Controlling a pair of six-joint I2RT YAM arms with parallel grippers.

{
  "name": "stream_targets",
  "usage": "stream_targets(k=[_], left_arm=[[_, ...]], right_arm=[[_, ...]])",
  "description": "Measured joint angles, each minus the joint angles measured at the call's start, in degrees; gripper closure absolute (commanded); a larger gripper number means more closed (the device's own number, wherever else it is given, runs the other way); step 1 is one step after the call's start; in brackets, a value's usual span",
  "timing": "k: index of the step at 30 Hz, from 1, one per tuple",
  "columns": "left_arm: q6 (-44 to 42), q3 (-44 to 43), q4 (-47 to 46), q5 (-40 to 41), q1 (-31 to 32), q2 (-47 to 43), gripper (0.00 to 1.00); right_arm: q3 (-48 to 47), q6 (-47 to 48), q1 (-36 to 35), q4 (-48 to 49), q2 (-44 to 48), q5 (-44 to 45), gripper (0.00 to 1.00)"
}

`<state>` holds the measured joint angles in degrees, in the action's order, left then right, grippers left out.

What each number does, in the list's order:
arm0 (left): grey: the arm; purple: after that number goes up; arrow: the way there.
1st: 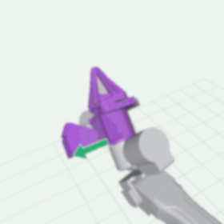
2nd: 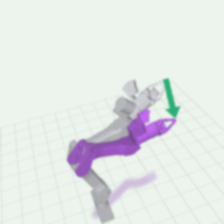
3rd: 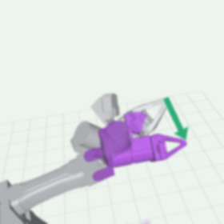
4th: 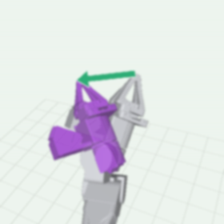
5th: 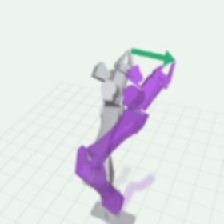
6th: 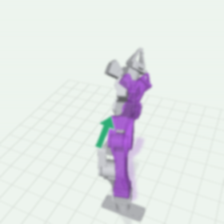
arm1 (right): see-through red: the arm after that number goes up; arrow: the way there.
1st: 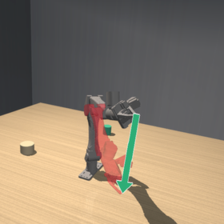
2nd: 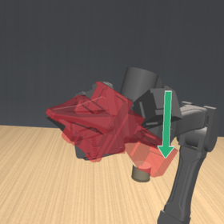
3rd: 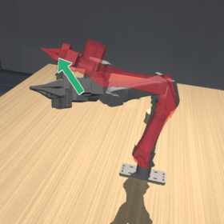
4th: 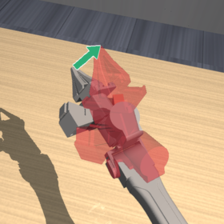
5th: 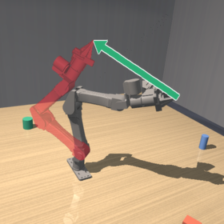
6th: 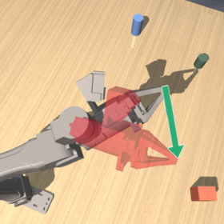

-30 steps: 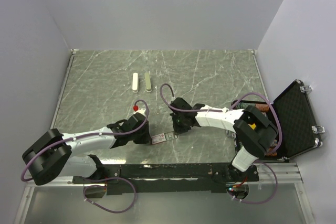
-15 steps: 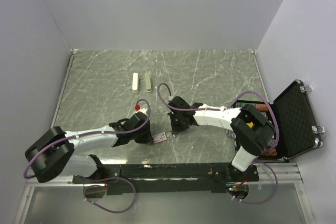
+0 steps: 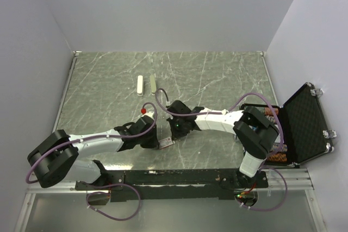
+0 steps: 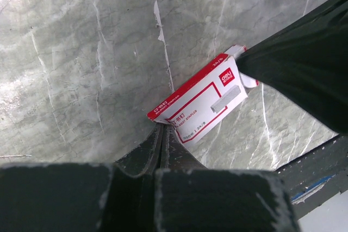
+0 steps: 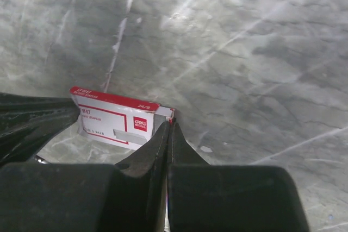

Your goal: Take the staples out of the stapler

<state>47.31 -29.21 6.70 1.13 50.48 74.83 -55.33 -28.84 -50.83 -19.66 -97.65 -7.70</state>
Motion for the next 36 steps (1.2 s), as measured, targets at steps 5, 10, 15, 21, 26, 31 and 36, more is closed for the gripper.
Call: stream_targets(k=[5,10,15,21,26,31,36], left_arm=[[-0.1,-0.1,0.1,0.0,0.1,0.0,0.99],[-0.1,-0.1,0.2,0.1,0.2,0.0,0.99],[-0.1,-0.1,0.2,0.2,0.2,0.0,0.99],[-0.1,-0.1,0.0,0.2,0.3,0.1,0.99],[-0.1,-0.2,-0.3,0.1,0.3,0.3,0.99],[-0.1,-0.2,-0.9,0.0,0.4,0.7,0.99],[-0.1,-0.4,-1.2,0.0,0.5,1.0,0.99]], right_arm=[[-0.3,1.3,-0.6,0.2,-0.2,-0.4,0.99],[-0.3,1.7,-0.7,0.3,-0.2,-0.3,0.9],[-0.3,1.9,-0.7,0.3,-0.2,0.1,0.84],[-0.7,1.9,-1.2,-0.9,0.0,2.4,0.82],[-0.7,1.9,-1.2,-2.3,2.1,4.3,0.77],[-0.7,1.9,-1.2,-3.0,4.7,5.7,0.75],[-0.5,2.1,-1.1,-3.2,5.7,7.1,1.0]])
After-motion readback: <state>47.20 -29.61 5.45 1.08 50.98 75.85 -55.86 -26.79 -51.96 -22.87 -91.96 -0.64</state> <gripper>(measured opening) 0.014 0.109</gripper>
